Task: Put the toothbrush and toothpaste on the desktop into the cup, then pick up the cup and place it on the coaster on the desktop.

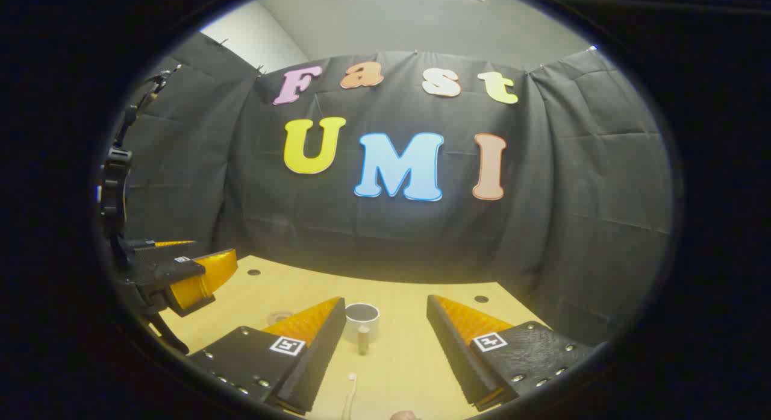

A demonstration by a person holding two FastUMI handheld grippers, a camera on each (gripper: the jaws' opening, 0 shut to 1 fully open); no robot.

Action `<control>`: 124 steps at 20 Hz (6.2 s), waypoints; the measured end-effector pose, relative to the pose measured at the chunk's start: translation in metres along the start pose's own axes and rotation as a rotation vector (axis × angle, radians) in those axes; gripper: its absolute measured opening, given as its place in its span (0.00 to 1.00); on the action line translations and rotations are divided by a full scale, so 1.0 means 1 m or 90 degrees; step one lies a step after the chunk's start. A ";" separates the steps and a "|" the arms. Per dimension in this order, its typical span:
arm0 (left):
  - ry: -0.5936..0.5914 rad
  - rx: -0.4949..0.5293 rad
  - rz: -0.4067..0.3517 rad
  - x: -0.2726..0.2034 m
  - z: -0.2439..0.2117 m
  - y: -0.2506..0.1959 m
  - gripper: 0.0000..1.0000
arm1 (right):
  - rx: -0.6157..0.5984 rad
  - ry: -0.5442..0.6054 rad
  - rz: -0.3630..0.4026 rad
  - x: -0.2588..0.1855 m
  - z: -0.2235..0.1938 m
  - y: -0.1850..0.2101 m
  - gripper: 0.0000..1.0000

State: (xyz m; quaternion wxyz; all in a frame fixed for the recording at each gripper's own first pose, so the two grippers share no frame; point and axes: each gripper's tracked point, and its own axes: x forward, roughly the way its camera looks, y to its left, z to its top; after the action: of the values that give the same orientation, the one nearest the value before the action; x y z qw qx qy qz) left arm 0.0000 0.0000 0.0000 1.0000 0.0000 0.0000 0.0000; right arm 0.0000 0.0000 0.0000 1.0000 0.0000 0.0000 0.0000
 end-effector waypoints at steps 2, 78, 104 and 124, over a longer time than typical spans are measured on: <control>0.011 0.002 0.002 0.001 -0.004 0.002 0.97 | 0.006 0.015 0.006 0.002 -0.005 0.003 0.85; 0.764 0.023 -0.011 -0.028 -0.307 0.031 0.38 | -0.001 0.795 0.118 -0.004 -0.274 0.061 0.09; 0.466 -0.059 -0.009 0.037 -0.178 0.021 0.24 | 0.153 0.385 0.206 0.062 -0.115 0.072 0.02; 0.262 -0.103 0.024 0.101 -0.083 0.015 0.24 | 0.099 0.089 0.195 0.232 -0.029 0.053 0.02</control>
State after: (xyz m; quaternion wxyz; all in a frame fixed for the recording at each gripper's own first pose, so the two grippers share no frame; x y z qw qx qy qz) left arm 0.1012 0.0150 -0.0831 0.9755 -0.0799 0.2039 0.0189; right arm 0.2318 0.0533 -0.0293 0.9828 0.0773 0.0699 0.1522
